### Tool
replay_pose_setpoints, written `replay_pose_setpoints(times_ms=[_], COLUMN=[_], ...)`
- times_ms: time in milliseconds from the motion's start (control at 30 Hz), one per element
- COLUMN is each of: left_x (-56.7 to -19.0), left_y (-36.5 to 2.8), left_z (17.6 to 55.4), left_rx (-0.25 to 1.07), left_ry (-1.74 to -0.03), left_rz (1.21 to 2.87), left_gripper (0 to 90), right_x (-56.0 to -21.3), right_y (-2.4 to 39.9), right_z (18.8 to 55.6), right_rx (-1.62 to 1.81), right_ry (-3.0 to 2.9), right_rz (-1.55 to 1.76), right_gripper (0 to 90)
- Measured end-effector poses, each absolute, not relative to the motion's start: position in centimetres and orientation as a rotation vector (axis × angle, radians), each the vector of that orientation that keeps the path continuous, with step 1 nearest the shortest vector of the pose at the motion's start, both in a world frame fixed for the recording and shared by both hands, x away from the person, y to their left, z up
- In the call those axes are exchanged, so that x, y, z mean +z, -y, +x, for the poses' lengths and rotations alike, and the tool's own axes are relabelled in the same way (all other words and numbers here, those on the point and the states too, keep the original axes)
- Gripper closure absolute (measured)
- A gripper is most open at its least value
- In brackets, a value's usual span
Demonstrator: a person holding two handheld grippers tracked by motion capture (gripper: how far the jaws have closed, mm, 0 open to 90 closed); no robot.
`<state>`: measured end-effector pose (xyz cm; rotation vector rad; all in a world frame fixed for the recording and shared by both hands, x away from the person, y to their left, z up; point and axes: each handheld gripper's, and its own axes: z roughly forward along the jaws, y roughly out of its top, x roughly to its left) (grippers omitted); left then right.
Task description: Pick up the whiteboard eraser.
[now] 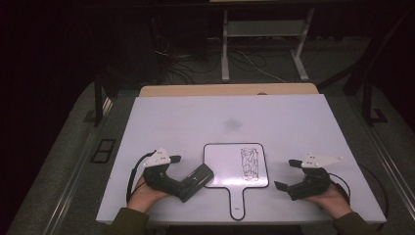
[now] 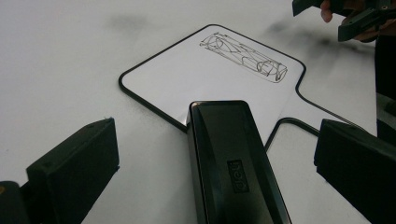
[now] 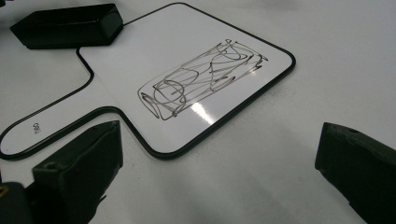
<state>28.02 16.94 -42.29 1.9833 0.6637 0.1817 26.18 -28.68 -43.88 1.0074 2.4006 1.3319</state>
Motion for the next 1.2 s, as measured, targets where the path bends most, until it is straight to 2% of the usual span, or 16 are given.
replay_pose_setpoints(times_ms=[1200], left_x=[-41.4], left_y=[-15.5], left_z=[28.8], left_rx=[0.209], left_ry=[-0.656], left_rz=[2.025], left_gripper=[0.0], right_x=[-43.7], right_y=[29.1], right_z=[26.2], right_rx=[1.349], right_ry=[-2.37], right_rz=[1.017], right_gripper=[0.0])
